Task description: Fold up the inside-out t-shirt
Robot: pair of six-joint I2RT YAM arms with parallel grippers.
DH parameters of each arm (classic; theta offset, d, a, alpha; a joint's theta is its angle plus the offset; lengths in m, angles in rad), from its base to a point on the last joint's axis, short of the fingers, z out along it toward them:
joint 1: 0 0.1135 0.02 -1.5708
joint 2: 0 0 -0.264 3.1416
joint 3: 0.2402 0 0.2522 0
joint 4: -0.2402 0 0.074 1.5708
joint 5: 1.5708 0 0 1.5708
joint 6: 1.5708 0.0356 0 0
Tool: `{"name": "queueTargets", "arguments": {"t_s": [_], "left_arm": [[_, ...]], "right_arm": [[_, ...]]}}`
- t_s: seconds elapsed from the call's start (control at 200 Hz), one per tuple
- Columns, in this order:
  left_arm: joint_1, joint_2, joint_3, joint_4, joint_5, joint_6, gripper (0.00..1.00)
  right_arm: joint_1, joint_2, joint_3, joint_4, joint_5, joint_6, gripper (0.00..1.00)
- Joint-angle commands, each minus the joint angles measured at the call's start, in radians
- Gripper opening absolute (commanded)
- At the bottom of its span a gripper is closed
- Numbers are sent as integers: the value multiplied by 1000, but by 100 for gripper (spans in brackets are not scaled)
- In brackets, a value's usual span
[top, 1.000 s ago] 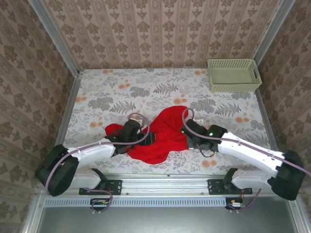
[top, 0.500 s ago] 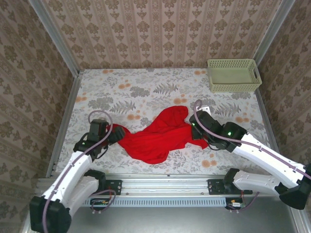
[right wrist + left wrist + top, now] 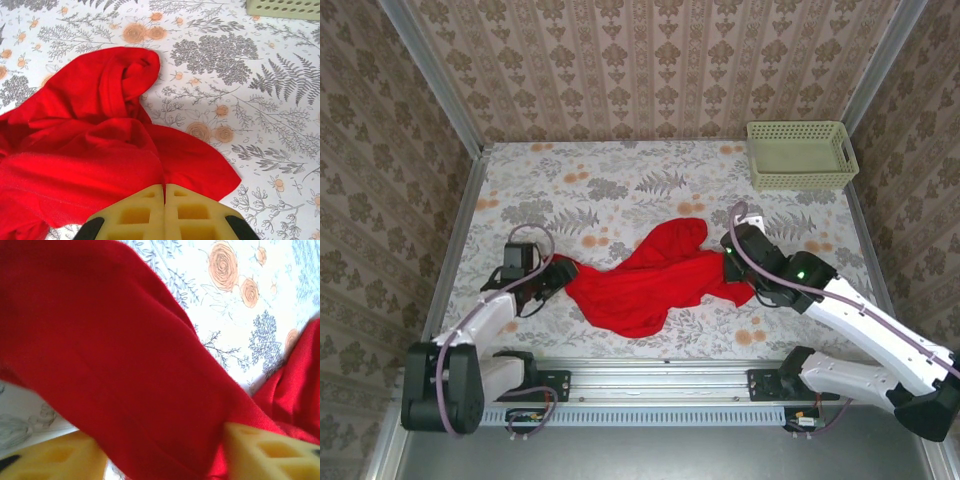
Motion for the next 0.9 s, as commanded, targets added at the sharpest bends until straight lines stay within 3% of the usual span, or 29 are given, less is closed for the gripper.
{"name": "queueTargets", "arguments": {"t_s": [0.0, 0.125, 0.27, 0.435, 0.525, 0.66, 0.895], "left_arm": [[11, 57, 69, 59, 8, 36, 47], [25, 103, 164, 16, -21, 58, 22], [39, 125, 420, -163, -73, 98, 3], [4, 102, 866, -378, -134, 166, 0], [-72, 23, 973, -405, -222, 229, 0], [-160, -95, 853, -378, -305, 248, 0], [-197, -119, 383, -372, -252, 129, 1]], "right_arm": [[-27, -30, 10, 3, 3, -28, 0], [-51, -31, 61, 0, 6, -75, 0], [-98, -11, 207, 1, 19, -184, 0], [-117, 58, 563, -18, 135, -381, 0], [-117, 73, 709, -26, 137, -434, 0], [-117, 38, 664, -23, 136, -445, 0], [-117, -28, 195, -18, 14, -241, 0]]}}
